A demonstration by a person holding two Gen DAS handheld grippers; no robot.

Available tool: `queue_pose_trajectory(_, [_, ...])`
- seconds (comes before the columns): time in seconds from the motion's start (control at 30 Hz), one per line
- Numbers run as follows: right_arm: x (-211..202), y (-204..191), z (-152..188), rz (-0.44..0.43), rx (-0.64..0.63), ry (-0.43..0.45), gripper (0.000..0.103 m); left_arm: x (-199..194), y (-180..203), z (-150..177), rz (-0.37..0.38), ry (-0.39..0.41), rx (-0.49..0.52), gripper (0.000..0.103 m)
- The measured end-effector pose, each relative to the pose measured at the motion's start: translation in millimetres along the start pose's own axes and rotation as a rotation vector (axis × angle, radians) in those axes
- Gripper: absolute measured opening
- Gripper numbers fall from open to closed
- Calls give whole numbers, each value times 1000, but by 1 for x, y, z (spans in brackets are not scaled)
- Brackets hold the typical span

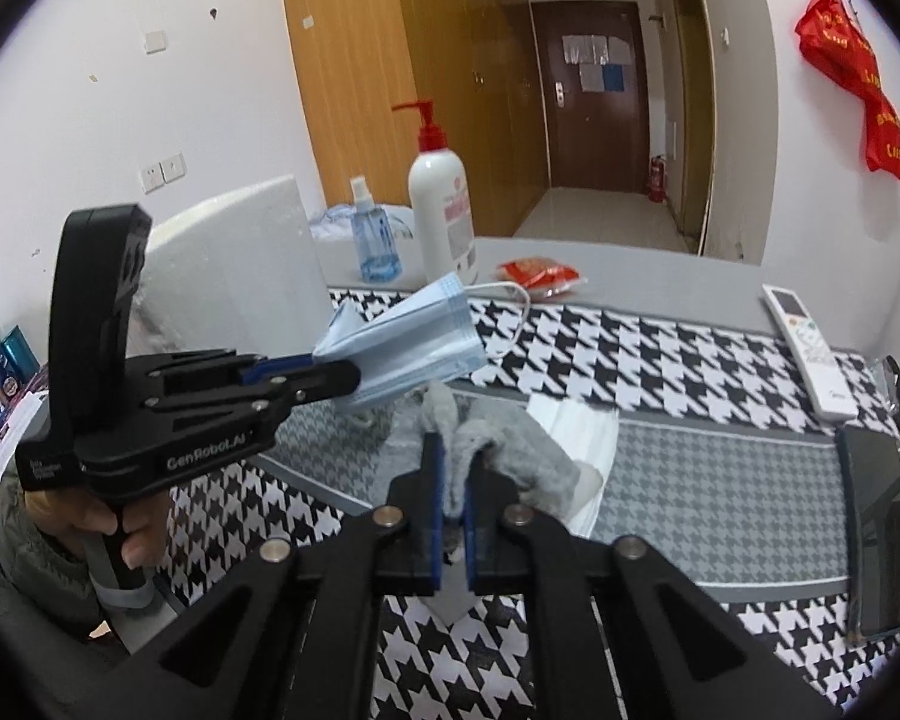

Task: Organize soft objects
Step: 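Lift the mask and grey cloth with both tools and carry them over the white foam box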

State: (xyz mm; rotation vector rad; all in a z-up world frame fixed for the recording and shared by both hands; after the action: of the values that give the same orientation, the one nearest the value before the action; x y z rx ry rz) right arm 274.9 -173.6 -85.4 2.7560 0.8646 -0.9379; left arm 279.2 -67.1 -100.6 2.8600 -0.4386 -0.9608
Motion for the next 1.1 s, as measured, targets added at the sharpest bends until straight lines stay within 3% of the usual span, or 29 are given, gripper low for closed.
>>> queue_pose_trajectory(0.67, [-44, -2, -20, 5, 8, 129, 8, -61, 14, -10, -71, 97, 30, 14])
queue_pose_trajectory(1.1, [-61, -11, -21, 38, 33, 182, 8, -95, 16, -13, -52, 141, 49, 14])
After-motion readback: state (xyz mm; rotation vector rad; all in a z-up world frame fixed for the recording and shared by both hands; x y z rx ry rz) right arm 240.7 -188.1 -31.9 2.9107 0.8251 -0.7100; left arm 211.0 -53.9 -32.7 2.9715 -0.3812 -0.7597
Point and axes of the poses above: each gripper's, at about its wrist camera, not at the fingertips, and x roughly the way its jaws point, y to its right, z to its underside, the point moved 5 cm from there along x, roughly the way its jaws point, and after that the axes turned 6 degrees about z, right-handed, at the moved point
